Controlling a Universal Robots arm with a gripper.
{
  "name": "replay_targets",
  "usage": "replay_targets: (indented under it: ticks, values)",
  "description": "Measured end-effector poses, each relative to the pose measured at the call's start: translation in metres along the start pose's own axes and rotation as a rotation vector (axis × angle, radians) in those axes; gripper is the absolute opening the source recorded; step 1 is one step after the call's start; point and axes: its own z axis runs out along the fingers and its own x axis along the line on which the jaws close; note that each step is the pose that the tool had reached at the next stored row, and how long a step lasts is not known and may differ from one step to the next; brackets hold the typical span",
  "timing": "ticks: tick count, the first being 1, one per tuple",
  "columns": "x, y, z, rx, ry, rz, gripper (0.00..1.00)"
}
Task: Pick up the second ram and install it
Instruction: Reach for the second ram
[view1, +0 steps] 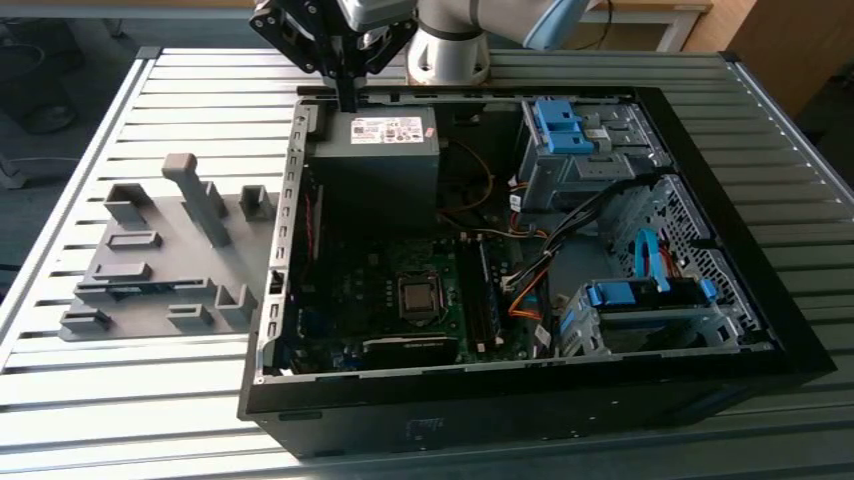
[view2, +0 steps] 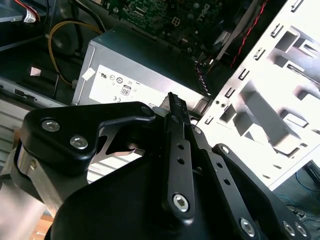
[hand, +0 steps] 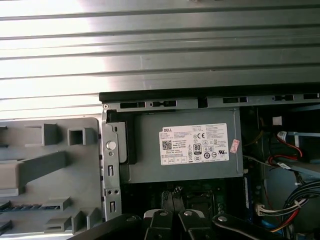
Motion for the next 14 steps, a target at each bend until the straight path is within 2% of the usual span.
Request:
replay_targets:
  ticks: [14]
  values:
    - [0.0045, -0.0003, 0.0001, 0.0000, 0.0000, 0.000, 0.11]
